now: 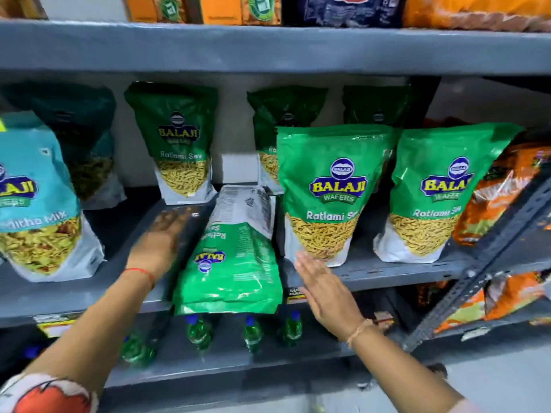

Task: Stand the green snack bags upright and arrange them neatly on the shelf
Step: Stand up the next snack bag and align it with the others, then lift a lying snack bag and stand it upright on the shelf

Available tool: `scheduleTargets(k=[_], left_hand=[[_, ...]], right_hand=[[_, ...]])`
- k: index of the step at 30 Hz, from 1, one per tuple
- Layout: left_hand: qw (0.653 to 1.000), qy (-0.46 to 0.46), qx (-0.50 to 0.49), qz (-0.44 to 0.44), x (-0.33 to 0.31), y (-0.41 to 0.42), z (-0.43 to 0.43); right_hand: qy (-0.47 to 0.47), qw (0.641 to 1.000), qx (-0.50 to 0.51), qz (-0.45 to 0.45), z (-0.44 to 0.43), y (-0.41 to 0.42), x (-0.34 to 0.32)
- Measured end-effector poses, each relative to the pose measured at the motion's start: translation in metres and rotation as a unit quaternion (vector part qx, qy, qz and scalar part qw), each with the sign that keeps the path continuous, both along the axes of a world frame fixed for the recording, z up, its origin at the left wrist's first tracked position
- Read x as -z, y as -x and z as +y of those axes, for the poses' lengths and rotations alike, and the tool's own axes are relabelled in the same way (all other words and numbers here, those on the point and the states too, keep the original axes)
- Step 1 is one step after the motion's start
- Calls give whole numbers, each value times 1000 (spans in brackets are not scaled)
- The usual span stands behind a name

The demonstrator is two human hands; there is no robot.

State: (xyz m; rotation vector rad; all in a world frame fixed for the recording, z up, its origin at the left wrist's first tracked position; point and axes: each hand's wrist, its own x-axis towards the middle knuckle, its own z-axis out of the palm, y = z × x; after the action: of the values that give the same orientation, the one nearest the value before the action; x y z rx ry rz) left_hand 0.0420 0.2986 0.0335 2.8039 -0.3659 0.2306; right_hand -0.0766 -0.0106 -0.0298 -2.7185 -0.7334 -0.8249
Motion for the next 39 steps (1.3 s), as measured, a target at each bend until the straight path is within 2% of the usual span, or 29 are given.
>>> scheduleTargets(k=[2, 5, 7, 9, 12, 16, 19, 20, 22, 25, 27, 29, 33, 36, 39], left_hand=[[996, -57, 70, 29, 14, -12, 17], [986, -97, 131, 29, 27, -21, 21], [981, -111, 155, 23, 33, -24, 18], [979, -95, 177, 35, 38, -26, 15], [979, -25, 193, 68, 46, -22, 15], [969, 81, 222, 68, 45, -6, 30], [940, 285, 177, 57, 19, 12, 28], [920, 354, 164, 24, 11, 16, 22], [891, 434, 122, -63, 0, 15, 9], [830, 553, 74, -13, -13, -12, -2], [804, 589, 80, 18, -25, -32, -8], [779, 618, 85, 61, -23, -51, -12], [745, 635, 104, 175, 10, -65, -17], [721, 655, 80, 213, 40, -62, -19], [742, 641, 39, 189, 58, -60, -17]], right_hand=[[-6, 999, -13, 45, 26, -13, -3], [-60, 989, -32, 135, 43, -32, 3], [-103, 976, -29, 191, 47, -42, 8], [-160, 964, -30, 210, 51, -46, 11], [-273, 936, -20, 220, 60, -45, 17], [-438, 866, -22, 239, 83, -37, 3], [-543, 810, -55, 213, 102, -37, -26], [-567, 801, -52, 184, 107, -39, -38], [-616, 774, -57, 134, 117, -53, -59], [-609, 785, -18, 110, 128, -84, -95], [-592, 800, 10, 94, 128, -108, -105], [-596, 796, 36, 96, 126, -128, -103], [-634, 745, 12, 208, 118, -142, -68], [-588, 739, 0, 328, 107, -139, -32], [-533, 753, 15, 385, 99, -132, -8]])
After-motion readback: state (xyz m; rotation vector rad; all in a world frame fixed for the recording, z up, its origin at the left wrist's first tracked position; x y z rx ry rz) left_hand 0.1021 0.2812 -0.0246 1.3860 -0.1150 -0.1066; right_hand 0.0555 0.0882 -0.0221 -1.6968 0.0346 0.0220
